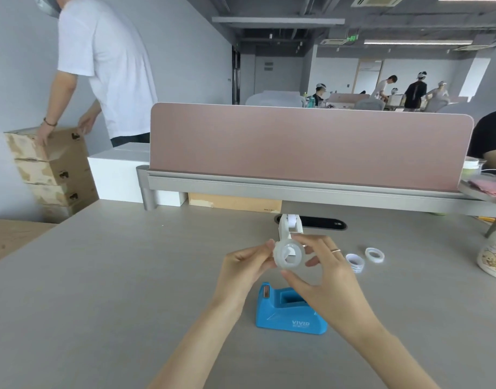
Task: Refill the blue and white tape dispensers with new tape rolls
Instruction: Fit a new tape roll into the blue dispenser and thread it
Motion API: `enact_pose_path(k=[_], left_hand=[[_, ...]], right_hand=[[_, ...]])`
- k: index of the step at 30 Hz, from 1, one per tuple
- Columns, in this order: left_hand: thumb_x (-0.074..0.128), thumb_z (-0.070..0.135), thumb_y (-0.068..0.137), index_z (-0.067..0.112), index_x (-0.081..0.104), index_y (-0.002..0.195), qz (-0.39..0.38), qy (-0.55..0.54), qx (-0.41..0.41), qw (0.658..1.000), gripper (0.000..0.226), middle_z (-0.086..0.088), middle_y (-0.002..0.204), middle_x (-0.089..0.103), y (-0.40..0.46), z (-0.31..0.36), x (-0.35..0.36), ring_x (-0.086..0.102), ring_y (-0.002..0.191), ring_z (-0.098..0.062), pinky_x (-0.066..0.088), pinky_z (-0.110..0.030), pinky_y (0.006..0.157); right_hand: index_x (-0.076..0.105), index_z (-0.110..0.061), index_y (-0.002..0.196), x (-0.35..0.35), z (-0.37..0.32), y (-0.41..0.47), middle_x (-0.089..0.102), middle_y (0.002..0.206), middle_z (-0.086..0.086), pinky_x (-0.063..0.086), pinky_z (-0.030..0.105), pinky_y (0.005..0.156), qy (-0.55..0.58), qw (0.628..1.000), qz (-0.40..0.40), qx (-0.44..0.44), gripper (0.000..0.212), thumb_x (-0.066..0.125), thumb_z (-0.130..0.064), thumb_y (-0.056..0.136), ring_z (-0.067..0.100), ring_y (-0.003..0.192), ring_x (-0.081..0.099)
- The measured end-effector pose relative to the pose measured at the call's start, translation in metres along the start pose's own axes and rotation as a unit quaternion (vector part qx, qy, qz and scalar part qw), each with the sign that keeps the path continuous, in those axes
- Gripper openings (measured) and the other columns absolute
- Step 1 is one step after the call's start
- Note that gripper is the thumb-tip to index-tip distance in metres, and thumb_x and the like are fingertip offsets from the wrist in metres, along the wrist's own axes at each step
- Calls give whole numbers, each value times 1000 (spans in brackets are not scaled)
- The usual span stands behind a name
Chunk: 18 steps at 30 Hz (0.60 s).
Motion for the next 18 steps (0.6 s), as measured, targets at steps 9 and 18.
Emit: enact_pose_path(k=[9, 18], left_hand=[[71, 38, 75, 20, 79, 88, -35, 78, -29, 996, 23, -3, 91, 78, -2, -14, 9, 71, 99, -11, 47, -38, 104], [69, 22, 81, 12, 77, 98, -61, 4, -66, 996, 21, -5, 103, 76, -1, -20, 10, 71, 101, -14, 46, -36, 105]], right_hand=[[59, -28, 111, 2, 13, -2, 55, 101, -10, 36, -1, 77, -16, 1000, 2, -13, 50, 83, -17, 68, 0, 89, 53], [60, -22, 115, 7, 9, -4, 52, 103, -13, 34, -3, 82, -38, 998, -18, -52, 50, 80, -21, 70, -13, 95, 48]])
Point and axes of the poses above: each hand's wrist, its own y-axis towards the middle knuckle, its own x-axis out of the palm, z = x × y, the point moved 10 cm from there along y, towards the middle knuckle
